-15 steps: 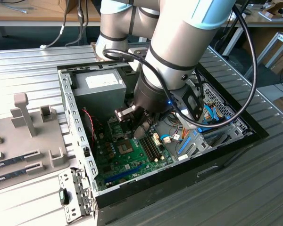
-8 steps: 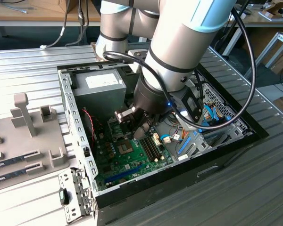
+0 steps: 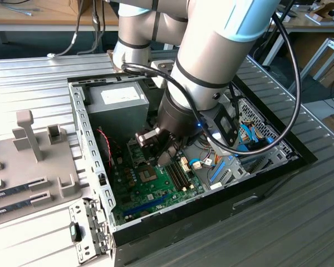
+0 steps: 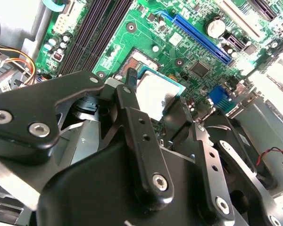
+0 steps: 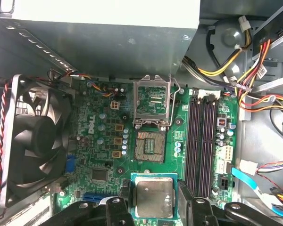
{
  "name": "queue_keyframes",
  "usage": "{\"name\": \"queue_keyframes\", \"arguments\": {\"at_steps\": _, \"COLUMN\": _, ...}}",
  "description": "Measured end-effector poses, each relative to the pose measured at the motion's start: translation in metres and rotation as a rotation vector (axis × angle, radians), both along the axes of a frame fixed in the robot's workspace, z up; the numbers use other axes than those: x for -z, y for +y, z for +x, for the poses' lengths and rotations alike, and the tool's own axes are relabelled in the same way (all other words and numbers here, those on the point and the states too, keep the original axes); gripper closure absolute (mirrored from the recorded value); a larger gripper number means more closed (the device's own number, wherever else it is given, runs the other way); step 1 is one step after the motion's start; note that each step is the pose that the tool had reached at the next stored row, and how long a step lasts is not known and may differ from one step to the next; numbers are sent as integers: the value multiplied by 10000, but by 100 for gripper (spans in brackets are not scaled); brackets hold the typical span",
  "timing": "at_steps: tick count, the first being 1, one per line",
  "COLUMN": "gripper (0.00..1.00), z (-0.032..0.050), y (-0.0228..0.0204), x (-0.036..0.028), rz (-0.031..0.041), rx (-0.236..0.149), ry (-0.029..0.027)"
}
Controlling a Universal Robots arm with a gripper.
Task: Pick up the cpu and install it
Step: 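Place the cpu into insertion slot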
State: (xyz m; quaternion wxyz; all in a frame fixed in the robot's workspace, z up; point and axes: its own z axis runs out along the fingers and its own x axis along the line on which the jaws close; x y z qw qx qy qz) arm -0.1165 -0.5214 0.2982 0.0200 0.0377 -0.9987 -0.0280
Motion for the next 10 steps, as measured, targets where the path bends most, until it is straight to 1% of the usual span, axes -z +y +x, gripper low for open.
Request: {"name": "queue_keyframes", "arguments": {"at_steps": 10, "gripper": 53, "z": 0, "y": -10, "x": 32, "rz": 0, "rx": 0, "ry": 0}}
